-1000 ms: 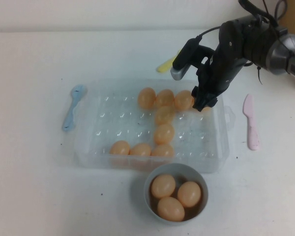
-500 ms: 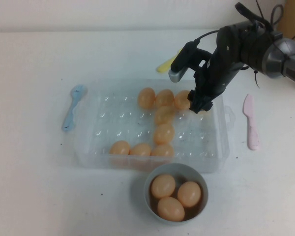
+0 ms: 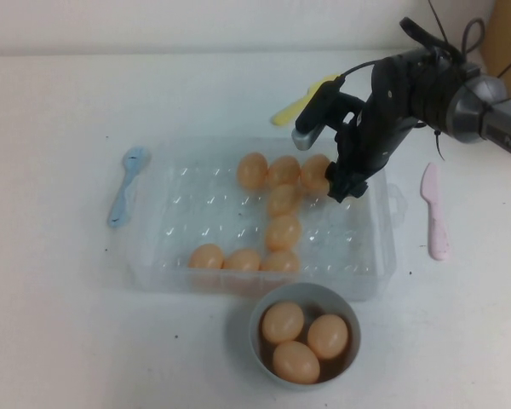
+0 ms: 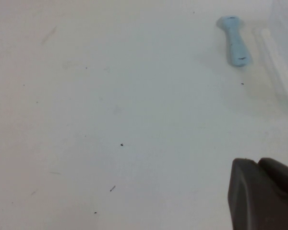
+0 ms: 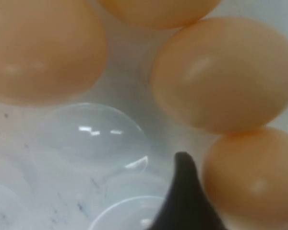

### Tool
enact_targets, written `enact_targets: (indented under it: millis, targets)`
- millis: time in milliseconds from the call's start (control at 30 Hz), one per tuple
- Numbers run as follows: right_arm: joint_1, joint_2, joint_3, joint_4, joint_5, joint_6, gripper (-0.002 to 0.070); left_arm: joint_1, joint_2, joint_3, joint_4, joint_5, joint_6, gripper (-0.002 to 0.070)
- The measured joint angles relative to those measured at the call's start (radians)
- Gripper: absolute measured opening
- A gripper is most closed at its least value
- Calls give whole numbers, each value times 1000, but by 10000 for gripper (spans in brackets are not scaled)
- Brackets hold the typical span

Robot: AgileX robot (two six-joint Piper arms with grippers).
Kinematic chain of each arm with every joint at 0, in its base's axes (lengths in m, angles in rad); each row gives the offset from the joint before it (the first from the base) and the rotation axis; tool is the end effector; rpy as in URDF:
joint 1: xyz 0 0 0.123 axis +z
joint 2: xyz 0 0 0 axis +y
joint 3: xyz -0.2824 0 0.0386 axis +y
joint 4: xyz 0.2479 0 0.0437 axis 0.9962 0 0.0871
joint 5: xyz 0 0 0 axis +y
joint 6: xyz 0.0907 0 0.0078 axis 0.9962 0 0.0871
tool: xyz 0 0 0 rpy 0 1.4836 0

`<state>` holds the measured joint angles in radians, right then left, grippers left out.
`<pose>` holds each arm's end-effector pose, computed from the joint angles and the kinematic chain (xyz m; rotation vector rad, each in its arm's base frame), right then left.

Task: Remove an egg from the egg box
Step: Pick up the egg from the plastic box, then place the egg in the bowl

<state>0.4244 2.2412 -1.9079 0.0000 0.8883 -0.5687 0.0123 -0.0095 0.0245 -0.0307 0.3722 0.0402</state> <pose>0.4489 0.2028 0.1979 -1.2891 2.3792 -0.0433 0.0527 -0.0004 0.1719 0.0070 1.8706 0.0060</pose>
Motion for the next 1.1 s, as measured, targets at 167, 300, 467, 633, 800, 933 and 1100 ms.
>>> enact_targets:
  millis: [167,300,467,633,800,933,1100]
  targets:
    - [0,11,0,0,-7,33,388,0,0,0,0,0,0,-5]
    - [0,14,-13,-7,1,40,374,0,0,0,0,0,0,-5]
    - [0,20,-82,-9,77,100,373,0,0,0,0,0,0,-5]
    - [0,5,-201,-9,203,124,372,0,0,0,2,0,0,-5]
    - [0,-59,-250,25,330,134,372,0,0,0,4,0,0,-5]
    - [0,-128,-201,111,344,159,372,0,0,0,4,0,0,-5]
    - [45,-224,-54,179,346,161,372,0,0,0,4,0,0,-5]
